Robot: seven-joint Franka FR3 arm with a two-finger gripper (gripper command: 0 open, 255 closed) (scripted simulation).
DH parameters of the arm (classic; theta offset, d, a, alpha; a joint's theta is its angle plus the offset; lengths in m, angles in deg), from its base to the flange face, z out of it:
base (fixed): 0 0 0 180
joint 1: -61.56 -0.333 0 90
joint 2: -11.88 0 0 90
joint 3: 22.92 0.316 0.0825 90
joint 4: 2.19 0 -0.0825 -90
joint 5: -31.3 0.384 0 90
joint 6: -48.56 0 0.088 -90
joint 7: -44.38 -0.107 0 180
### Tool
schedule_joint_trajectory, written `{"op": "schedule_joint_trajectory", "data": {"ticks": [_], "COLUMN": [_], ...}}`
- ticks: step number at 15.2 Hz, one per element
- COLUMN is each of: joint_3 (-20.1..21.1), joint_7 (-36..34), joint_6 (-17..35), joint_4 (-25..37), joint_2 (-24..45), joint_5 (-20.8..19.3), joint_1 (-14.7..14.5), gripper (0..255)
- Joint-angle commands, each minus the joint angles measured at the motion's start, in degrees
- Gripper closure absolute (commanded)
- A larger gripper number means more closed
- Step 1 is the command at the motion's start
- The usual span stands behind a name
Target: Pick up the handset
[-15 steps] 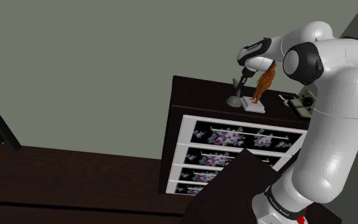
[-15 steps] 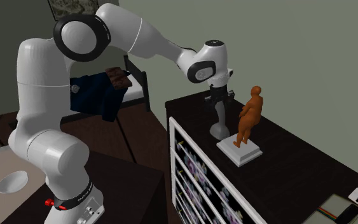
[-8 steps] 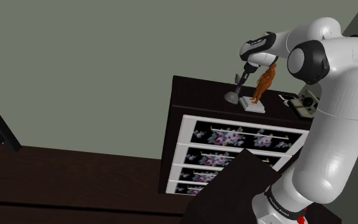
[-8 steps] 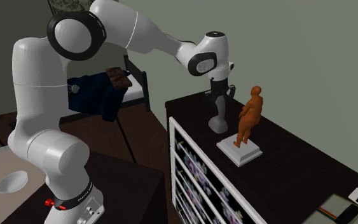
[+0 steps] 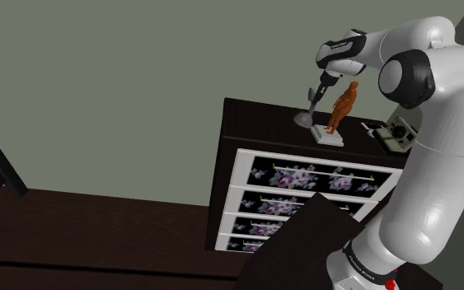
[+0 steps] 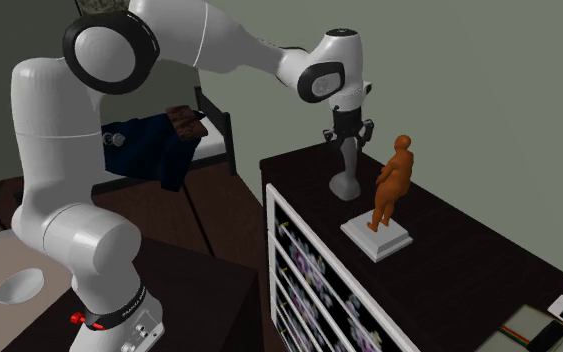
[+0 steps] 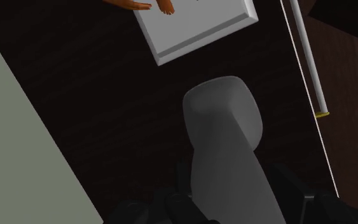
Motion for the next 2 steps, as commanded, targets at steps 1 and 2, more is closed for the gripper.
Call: {"op": "schedule_joint_trajectory", "data": {"ticks": [1, 2], "joint_3": [-0.1, -0.1], "joint_7": [-0.3, -0.3], "joint_6": [-0.7, -0.7], "joint_4": [0.6, 0.6], "joint_2": [-0.2, -0.2], "joint_5": [-0.3, -0.2], "joint_1": [-0.1, -0.1], "gripper": [255, 255]}}
